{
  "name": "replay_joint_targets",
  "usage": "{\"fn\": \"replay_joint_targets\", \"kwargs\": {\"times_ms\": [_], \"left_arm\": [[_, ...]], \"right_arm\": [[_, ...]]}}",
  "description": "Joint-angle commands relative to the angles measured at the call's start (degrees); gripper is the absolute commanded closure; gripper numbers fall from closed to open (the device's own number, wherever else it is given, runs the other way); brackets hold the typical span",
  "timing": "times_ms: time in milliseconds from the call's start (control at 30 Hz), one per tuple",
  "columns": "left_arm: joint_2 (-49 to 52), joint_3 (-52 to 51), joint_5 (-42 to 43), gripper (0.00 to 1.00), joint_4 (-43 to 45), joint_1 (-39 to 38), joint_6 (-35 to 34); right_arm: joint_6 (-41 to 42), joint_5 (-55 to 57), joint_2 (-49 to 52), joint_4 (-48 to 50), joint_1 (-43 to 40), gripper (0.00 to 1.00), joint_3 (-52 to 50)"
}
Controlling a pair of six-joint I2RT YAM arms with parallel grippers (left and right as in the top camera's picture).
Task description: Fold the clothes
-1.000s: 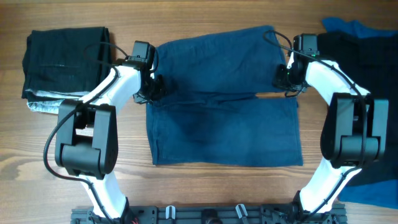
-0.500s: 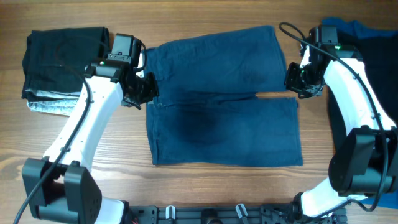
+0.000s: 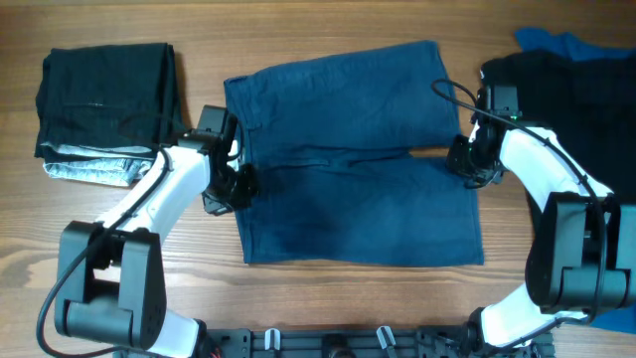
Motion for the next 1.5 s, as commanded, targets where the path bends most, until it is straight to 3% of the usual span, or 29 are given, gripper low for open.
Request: {"fn": "replay_joint_targets", "kwargs": {"times_ms": [0,167,333,533,733,867,967,1100,1267,1333,1467], "left_arm": [[0.55,-2.05,0.94,0.95,0.68,0.0,-1.01],[0.55,-2.97,0.94,0.92,0.2,0.0,-0.96],[0.42,-2.95,0.96,0.96,-4.87,0.0,-0.7],[-1.77,-2.95,8.94,0.78,-10.64,0.0,-0.72],[-1.88,-2.97,8.39,0.78,-13.62,-4.9,-0.81],[-1.88,-2.97,0.48,0.73,-13.77,-10.93,-7.3],[-2.71,-2.95,-4.15,0.77,-14.95,-14.93,-15.08],[-11.56,-2.95,-10.12,0.78,-15.74,-19.41,-19.65],[-25.29,-2.95,-15.76,0.64,-13.31,-21.94,-20.55],[-27.69,-2.95,-18.78,0.53,-13.14,-21.9,-20.55],[-27.12,-2.97,-18.91,0.43,-13.2,-21.86,-20.44]], "right_arm": [[0.28,1.49,0.66,0.52,-0.2,0.72,-0.61],[-0.48,2.1,0.66,5.07,-0.2,0.72,-3.17],[-1.4,2.51,-2.4,2.01,-0.2,0.69,2.51],[5.11,2.51,-12.83,-12.9,-0.2,0.6,12.0],[13.49,3.37,-19.06,-30.73,-0.2,0.63,10.51],[15.06,2.78,-19.85,-33.07,-0.2,0.62,8.24],[15.04,1.84,-19.89,-33.24,-0.17,0.6,5.09],[16.87,-0.55,-20.22,-33.18,-0.2,0.57,-0.15],[24.22,-0.55,-20.22,-30.84,-0.2,0.55,-7.28],[27.43,-0.74,-20.22,-26.6,-0.46,0.44,-12.66],[29.09,-1.66,-20.22,-20.68,-3.5,0.44,-18.27]]}}
